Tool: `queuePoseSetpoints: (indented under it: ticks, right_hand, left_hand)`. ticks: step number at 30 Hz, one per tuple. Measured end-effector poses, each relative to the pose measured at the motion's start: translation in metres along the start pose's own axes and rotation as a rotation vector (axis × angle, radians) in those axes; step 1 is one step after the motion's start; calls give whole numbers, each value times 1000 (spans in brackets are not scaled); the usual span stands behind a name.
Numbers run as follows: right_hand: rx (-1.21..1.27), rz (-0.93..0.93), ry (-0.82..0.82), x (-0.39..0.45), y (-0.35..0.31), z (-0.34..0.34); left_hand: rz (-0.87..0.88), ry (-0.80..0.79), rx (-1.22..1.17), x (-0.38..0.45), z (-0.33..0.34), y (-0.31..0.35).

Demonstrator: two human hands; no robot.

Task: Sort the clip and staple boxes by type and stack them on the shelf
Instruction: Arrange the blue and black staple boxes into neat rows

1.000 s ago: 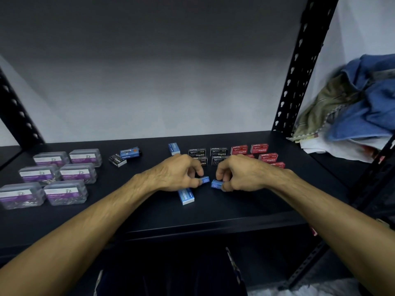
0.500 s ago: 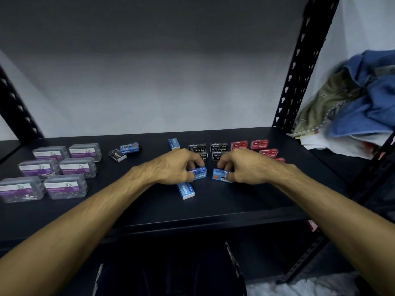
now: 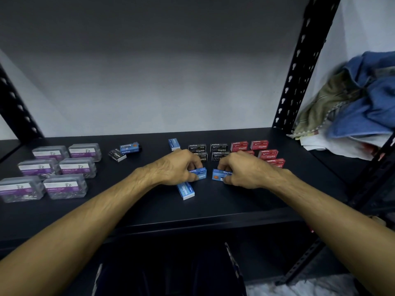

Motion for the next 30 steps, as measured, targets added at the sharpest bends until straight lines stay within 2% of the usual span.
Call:
queuePoseSetpoints:
  ticks: [9,17,30]
  right_hand:
    - [12,-63,108,13,-18,-9]
    - [-64,-212,253,50,-55,-12]
    - [-108,-325,173,115,-111,4]
  left_hand:
    - [-44,114,-41,-22,-39,-21]
    - [-189,162,23,-50,-71,-75]
    - [-323,165,160,-64,-76,-118]
Point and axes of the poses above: each hand's wrist, its own x-axis towards the middle knuckle, its own z-axis out of the palm, y = z × x, the point moved 5 cm from there along x, towards the middle knuckle, and after that the axes turned 7 degrees about -z, right-handed, at the moved point
